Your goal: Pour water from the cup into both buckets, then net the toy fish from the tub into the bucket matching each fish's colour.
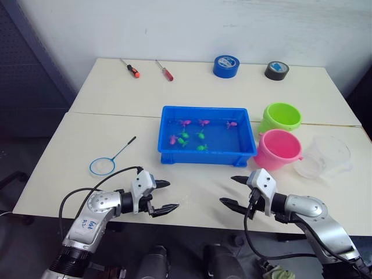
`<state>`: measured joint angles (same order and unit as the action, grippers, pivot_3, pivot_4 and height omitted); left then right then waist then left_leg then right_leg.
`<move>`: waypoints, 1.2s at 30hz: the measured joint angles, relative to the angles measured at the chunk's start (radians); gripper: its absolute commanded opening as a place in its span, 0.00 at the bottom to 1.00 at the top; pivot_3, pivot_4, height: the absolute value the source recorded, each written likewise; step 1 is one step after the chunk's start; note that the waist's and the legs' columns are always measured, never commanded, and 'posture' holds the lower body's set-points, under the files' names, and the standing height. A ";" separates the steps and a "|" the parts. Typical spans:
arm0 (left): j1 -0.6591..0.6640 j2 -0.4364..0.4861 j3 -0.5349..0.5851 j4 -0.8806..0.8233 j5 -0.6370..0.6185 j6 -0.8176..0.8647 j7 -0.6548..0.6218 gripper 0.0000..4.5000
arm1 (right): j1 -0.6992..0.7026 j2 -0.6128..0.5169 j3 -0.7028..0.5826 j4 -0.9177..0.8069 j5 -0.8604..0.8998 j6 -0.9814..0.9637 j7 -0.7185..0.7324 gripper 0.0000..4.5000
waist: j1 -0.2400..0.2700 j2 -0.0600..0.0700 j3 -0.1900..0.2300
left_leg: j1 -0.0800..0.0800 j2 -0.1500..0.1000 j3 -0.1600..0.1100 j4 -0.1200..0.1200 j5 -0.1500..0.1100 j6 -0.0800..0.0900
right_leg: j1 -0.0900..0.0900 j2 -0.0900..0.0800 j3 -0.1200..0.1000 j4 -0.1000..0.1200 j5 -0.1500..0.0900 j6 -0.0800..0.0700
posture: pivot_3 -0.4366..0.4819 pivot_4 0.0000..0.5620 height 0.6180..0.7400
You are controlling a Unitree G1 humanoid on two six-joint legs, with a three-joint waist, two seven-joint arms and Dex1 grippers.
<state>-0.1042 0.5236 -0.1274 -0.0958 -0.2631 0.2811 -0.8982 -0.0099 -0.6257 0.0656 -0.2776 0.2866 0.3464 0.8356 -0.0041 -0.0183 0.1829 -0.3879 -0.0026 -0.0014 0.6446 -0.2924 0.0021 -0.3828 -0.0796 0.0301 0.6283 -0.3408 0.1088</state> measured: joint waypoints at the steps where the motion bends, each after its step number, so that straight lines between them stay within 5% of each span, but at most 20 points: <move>1: 0.000 0.000 0.000 0.000 0.000 0.000 0.000 0.99 | 0.000 0.000 0.000 0.000 0.000 0.000 0.000 1.00 | 0.000 0.000 0.000 | 0.000 0.000 0.000 0.000 0.000 0.000 | 0.000 0.000 0.000 0.000 0.000 0.000 | 0.48 0.27 1.00; 12: -0.044 0.000 0.002 -0.092 -0.138 0.187 -0.053 0.99 | 0.074 0.035 -0.105 -0.069 0.034 0.031 -0.101 1.00 | 0.005 0.000 0.000 | -0.001 0.000 -0.002 0.001 0.000 0.000 | 0.000 0.000 -0.001 0.000 0.000 0.000 | 0.48 0.27 1.00; 23: -0.384 0.086 0.034 -0.192 -0.377 0.408 -0.225 0.99 | 0.370 0.218 -0.663 -0.334 0.326 0.242 -0.443 1.00 | 0.000 0.003 0.000 | 0.001 0.000 -0.002 0.000 0.000 -0.001 | 0.003 0.002 0.000 -0.001 0.000 0.000 | 0.48 0.27 1.00; 28: -0.494 0.044 0.049 -0.122 -0.412 0.426 -0.236 0.99 | 0.307 0.258 -0.808 -0.246 0.304 0.264 -0.651 1.00 | -0.001 0.003 -0.001 | 0.001 -0.001 -0.001 0.001 0.000 -0.001 | 0.004 0.002 0.000 0.000 0.000 0.000 | 0.48 0.27 1.00; 36: -0.492 0.029 0.048 -0.132 -0.416 0.432 -0.191 0.99 | 0.078 0.186 -0.780 0.050 0.184 0.236 -0.769 1.00 | -0.006 0.008 -0.001 | 0.002 -0.001 0.002 0.001 0.001 0.001 | 0.003 0.003 0.003 0.001 0.000 0.001 | 0.48 0.27 1.00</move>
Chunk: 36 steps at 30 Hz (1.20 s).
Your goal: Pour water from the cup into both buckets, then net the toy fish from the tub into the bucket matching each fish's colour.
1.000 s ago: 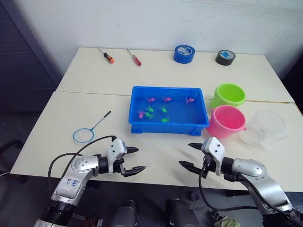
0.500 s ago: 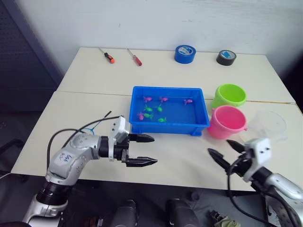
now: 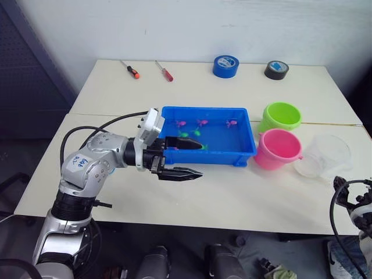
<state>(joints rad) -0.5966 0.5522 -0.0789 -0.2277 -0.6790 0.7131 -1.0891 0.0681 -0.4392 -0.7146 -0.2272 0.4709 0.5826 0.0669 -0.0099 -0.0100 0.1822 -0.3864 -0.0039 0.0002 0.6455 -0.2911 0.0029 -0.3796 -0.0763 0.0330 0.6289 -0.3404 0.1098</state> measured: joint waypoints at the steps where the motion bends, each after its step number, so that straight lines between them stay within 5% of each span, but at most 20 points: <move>1: 0.008 0.000 0.000 -0.005 0.000 0.001 0.010 0.99 | -0.025 -0.010 0.005 0.037 -0.016 -0.014 -0.004 1.00 | 0.000 0.000 0.000 | 0.000 0.000 0.000 0.000 0.000 0.000 | 0.000 0.000 0.000 0.000 0.000 0.000 | 0.48 0.27 1.00; 9: 0.031 0.011 0.039 -0.049 -0.003 0.020 0.084 0.99 | -0.142 -0.047 0.059 0.260 -0.098 -0.100 0.001 1.00 | 0.005 0.000 0.000 | 0.000 0.000 0.000 0.001 0.000 0.000 | 0.000 0.001 0.000 0.000 0.000 0.001 | 0.48 0.27 1.00; 31: 0.067 0.039 0.043 -0.107 -0.006 0.037 0.129 0.99 | -0.244 -0.076 0.083 0.485 -0.165 -0.265 -0.012 1.00 | 0.002 0.001 0.000 | 0.000 0.001 0.000 0.001 0.001 -0.001 | 0.000 0.002 0.001 0.001 0.000 0.001 | 0.48 0.27 1.00; 33: 0.067 0.040 0.043 -0.110 -0.006 0.037 0.130 1.00 | -0.259 -0.080 0.087 0.517 -0.172 -0.281 -0.008 0.88 | 0.002 0.001 0.000 | 0.000 0.001 0.001 0.001 0.001 -0.001 | 0.000 0.002 0.001 0.000 0.000 0.001 | 0.48 0.27 1.00; 36: 0.067 0.041 0.043 -0.112 -0.006 0.037 0.130 1.00 | -0.277 -0.089 0.099 0.551 -0.177 -0.298 0.003 0.88 | 0.001 0.001 0.000 | 0.000 0.001 0.001 0.001 0.001 -0.001 | 0.000 0.002 0.001 0.000 0.000 0.001 | 0.48 0.27 1.00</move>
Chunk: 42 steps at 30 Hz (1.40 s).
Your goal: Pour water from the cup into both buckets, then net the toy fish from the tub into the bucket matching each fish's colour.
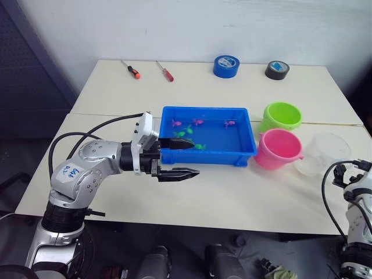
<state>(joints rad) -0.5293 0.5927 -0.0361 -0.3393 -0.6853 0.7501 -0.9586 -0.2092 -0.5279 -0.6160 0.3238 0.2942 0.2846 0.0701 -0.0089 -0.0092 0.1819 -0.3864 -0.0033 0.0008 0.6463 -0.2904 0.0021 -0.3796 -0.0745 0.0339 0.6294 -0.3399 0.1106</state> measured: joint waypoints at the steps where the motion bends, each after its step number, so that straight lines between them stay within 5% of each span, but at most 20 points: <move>1: 0.000 0.000 0.000 0.000 0.000 0.000 0.000 1.00 | -0.009 -0.007 0.009 0.014 -0.001 -0.006 0.007 0.88 | -0.001 0.000 0.000 | 0.000 0.000 0.000 0.000 0.000 0.000 | 0.000 0.000 0.000 0.000 0.000 0.000 | 0.48 0.27 1.00; 12: 0.018 0.010 0.000 -0.003 0.000 0.000 0.007 1.00 | -0.026 -0.011 0.022 0.080 -0.002 -0.053 0.023 0.88 | -0.014 0.000 0.000 | 0.000 0.000 0.000 0.000 0.001 -0.002 | 0.000 0.000 0.000 0.000 0.000 0.000 | 0.48 0.27 1.00; 15: 0.019 0.011 0.000 -0.004 0.000 0.000 0.008 1.00 | -0.037 -0.012 0.022 0.095 -0.002 -0.067 0.025 0.71 | -0.018 0.000 0.000 | 0.000 0.000 0.000 0.000 0.001 -0.002 | 0.000 0.000 0.000 0.000 0.000 0.000 | 0.48 0.27 1.00; 17: 0.019 0.012 0.000 -0.004 0.000 0.000 0.008 1.00 | -0.044 -0.016 0.022 0.110 -0.004 -0.070 0.026 0.50 | -0.018 0.000 0.000 | 0.000 0.000 -0.001 0.000 0.001 -0.002 | 0.000 0.000 0.000 0.000 0.000 0.000 | 0.48 0.27 1.00; 35: 0.026 0.018 0.000 -0.004 0.001 -0.010 0.007 1.00 | -0.098 -0.046 0.028 0.205 -0.006 -0.104 0.069 0.50 | -0.019 0.000 0.000 | 0.000 0.001 0.000 0.000 0.001 -0.002 | 0.000 0.001 0.000 0.000 0.000 0.000 | 0.48 0.27 1.00; 40: 0.027 0.018 0.000 -0.004 0.001 -0.011 0.007 1.00 | -0.107 -0.047 0.035 0.235 -0.004 -0.127 0.089 0.08 | -0.019 0.000 0.000 | 0.000 0.001 0.000 0.000 0.001 -0.002 | 0.000 0.001 0.001 0.000 0.000 0.000 | 0.48 0.27 1.00; 42: 0.029 0.020 0.000 -0.004 0.001 -0.011 0.007 1.00 | -0.118 -0.047 0.036 0.235 0.005 -0.133 0.102 0.00 | -0.019 0.000 0.000 | 0.000 0.001 0.000 0.000 0.001 -0.002 | 0.000 0.001 0.000 0.000 0.000 0.000 | 0.48 0.27 1.00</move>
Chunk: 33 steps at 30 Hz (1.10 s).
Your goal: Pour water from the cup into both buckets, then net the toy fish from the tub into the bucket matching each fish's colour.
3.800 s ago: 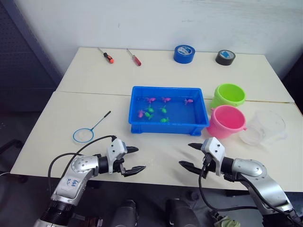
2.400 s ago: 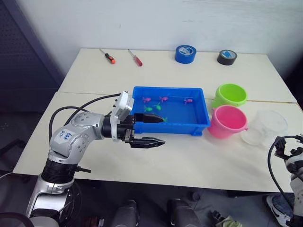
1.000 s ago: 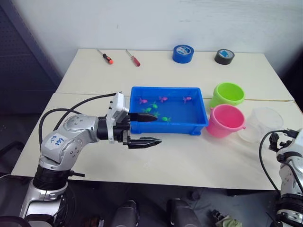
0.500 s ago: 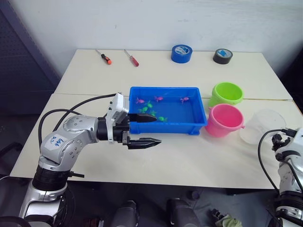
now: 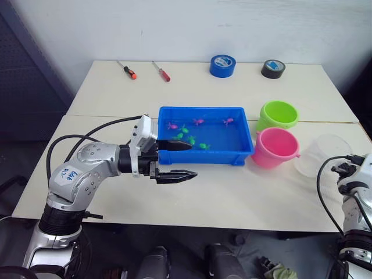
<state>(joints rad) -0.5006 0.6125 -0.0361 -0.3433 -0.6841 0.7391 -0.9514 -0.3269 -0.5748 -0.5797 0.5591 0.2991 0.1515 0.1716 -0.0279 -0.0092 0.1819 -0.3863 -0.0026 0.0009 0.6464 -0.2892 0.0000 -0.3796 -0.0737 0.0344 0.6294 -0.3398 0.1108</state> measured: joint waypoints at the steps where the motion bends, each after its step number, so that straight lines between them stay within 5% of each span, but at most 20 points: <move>1: 0.000 0.000 0.000 0.000 0.000 0.000 0.000 1.00 | -0.005 0.000 0.000 0.000 0.003 0.000 0.004 0.00 | 0.000 0.000 0.000 | 0.000 0.000 0.000 0.000 0.000 0.000 | 0.000 0.000 0.000 0.000 0.000 0.000 | 0.48 0.27 1.00; 12: 0.000 0.003 0.000 0.002 0.003 -0.011 -0.002 1.00 | 0.039 0.019 -0.018 -0.023 0.060 -0.023 0.025 0.00 | 0.001 0.000 0.000 | 0.000 0.000 0.000 0.000 0.000 0.000 | 0.000 0.000 0.000 0.000 0.000 0.000 | 0.48 0.27 1.00; 23: -0.014 -0.012 -0.005 0.039 0.005 -0.021 -0.010 1.00 | 0.148 0.036 -0.041 -0.309 0.091 -0.081 0.028 0.00 | 0.001 0.002 0.000 | 0.000 0.000 -0.001 0.000 0.000 0.000 | 0.000 0.000 0.000 0.000 0.000 0.000 | 0.48 0.27 1.00; 33: -0.059 -0.046 -0.012 0.120 0.021 -0.039 -0.019 1.00 | 0.209 -0.102 0.074 -0.549 -0.171 -0.030 -0.023 0.00 | 0.002 0.002 0.000 | 0.000 0.000 -0.001 0.000 -0.001 0.001 | 0.000 0.000 0.000 0.000 0.000 0.000 | 0.48 0.27 1.00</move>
<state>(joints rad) -0.5593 0.5660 -0.0476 -0.2236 -0.6631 0.7001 -0.9700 -0.1175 -0.6766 -0.5055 0.0100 0.1282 0.1219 0.1487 -0.0263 -0.0073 0.1822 -0.3865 -0.0024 0.0001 0.6462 -0.2897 0.0005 -0.3798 -0.0735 0.0341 0.6292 -0.3397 0.1111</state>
